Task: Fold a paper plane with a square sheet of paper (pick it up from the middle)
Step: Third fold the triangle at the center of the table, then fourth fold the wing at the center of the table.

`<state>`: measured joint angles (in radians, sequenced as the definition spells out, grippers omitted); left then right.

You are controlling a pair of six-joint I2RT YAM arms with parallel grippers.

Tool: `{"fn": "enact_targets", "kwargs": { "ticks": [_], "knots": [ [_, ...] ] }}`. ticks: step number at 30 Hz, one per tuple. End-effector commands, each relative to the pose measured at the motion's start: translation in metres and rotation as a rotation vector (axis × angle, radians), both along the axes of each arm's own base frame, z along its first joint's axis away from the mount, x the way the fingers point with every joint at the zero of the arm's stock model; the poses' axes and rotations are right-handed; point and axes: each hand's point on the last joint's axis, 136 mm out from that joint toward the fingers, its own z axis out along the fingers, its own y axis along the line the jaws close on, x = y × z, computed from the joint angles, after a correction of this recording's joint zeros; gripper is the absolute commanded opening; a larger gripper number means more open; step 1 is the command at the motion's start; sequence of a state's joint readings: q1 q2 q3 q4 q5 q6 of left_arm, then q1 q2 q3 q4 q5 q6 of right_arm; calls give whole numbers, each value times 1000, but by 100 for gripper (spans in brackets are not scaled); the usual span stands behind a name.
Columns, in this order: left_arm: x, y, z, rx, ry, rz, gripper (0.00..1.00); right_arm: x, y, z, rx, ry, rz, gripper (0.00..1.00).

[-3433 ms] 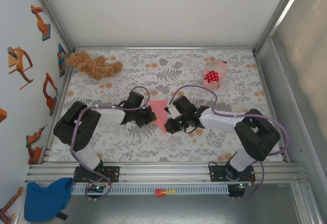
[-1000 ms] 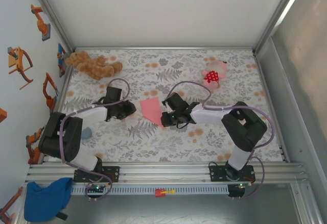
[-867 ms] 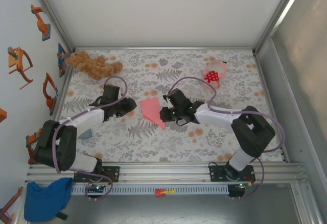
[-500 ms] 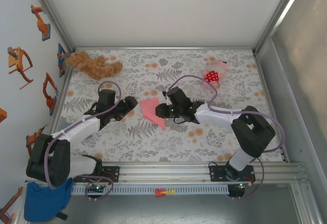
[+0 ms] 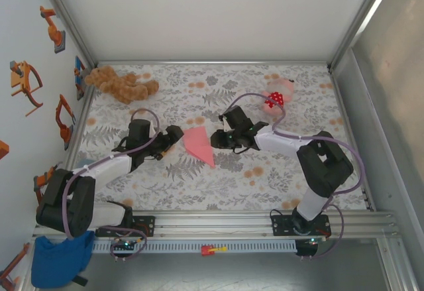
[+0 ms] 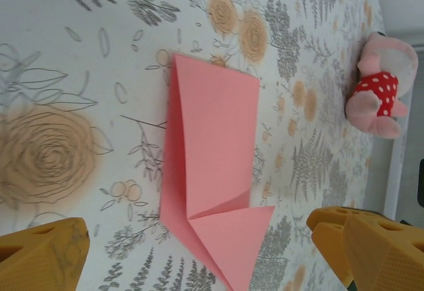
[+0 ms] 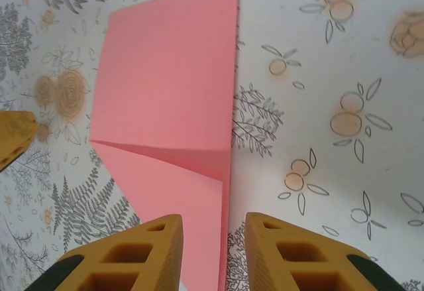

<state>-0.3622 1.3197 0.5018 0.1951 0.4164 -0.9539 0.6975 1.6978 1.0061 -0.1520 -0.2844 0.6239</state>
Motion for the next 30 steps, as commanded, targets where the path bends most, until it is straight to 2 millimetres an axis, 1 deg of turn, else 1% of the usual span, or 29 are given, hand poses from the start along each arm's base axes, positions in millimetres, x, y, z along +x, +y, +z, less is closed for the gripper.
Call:
{"fn": "enact_targets", "kwargs": {
  "ticks": [1, 3, 6, 8, 11, 13, 15, 20, 21, 25, 30],
  "knots": [
    [2, -17, 8, -43, -41, -106, 98, 8, -1, 19, -19, -92, 47, 30],
    [-1, -20, 0, -57, -15, -115, 93, 12, 2, 20, 12, -101, 44, 30],
    [-3, -29, -1, -119, 24, -133, 81, 16, 12, 34, 86, -123, 38, 30],
    [-7, -29, -7, -116, 42, -139, 77, 18, 16, 39, 129, -133, 22, 30],
    [-12, -31, -14, -119, 70, -154, 69, 18, 17, 40, 166, -126, -3, 30],
    [-14, -34, -16, -126, 77, -171, 63, 15, 19, 38, 181, -111, -5, 28],
    [-15, -36, -16, -126, 74, -190, 60, 10, 17, 32, 183, -91, -6, 27],
    [-18, -39, -27, -106, 77, -226, 58, 0, 13, 26, 173, -72, 16, 27],
    [-17, -41, -27, -115, 67, -238, 57, -1, 13, 25, 176, -70, 21, 27],
    [-15, -49, -28, -132, 50, -281, 53, -3, 14, 23, 190, -71, 26, 25],
    [-13, -58, -30, -166, 50, -327, 47, -4, 10, 22, 200, -86, 0, 24]
  ]
}}
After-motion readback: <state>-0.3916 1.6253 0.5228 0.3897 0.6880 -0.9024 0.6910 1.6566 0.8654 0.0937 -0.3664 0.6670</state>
